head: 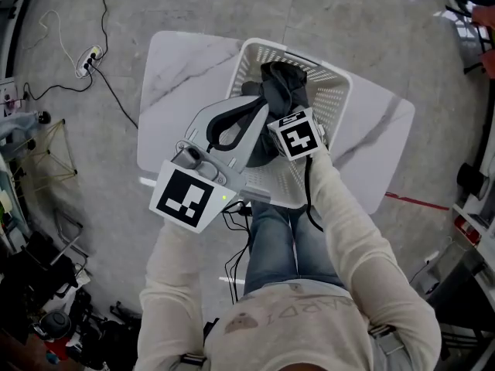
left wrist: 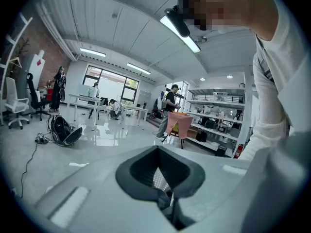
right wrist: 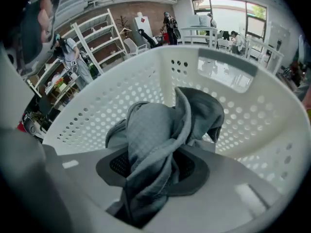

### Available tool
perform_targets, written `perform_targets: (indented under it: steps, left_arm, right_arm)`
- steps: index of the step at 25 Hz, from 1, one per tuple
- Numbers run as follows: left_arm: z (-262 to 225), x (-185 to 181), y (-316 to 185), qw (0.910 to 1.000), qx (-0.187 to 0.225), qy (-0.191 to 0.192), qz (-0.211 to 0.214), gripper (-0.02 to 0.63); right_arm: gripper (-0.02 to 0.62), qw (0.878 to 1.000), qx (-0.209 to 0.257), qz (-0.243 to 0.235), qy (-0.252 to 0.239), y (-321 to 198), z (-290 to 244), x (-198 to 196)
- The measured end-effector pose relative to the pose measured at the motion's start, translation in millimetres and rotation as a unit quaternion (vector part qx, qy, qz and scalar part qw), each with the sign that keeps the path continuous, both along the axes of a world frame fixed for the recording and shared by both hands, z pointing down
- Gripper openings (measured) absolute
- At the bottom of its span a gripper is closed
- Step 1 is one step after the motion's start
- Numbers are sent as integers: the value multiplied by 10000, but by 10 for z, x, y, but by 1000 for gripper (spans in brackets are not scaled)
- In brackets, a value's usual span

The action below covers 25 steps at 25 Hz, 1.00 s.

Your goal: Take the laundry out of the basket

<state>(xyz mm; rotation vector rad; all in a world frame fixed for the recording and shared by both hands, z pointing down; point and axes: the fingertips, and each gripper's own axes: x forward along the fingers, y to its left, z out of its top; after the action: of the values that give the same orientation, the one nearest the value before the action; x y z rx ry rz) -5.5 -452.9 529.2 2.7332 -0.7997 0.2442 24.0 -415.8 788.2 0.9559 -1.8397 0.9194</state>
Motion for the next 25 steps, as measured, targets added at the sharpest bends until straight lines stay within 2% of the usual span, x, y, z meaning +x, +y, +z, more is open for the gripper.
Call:
perform_targets:
  steps: [7, 13, 20, 25]
  left_arm:
    - [-367, 6, 277, 9991, 275, -65, -325, 0]
    - [-840, 70, 511, 9966, 423, -204, -680, 0]
    - [-1485, 198, 873, 9921, 775, -175, -970, 0]
    - [-1930, 289, 1039, 9842, 1260, -137, -1233, 0]
  right_arm:
    - [199, 9964, 679, 70, -510, 28, -737, 31]
    - [199, 9871, 1349, -37, -861, 86, -1597, 162]
    - [201, 9674, 2156, -169, -1320, 298, -2748, 325]
    - [201, 9449, 2839, -340, -1591, 349, -3439, 457]
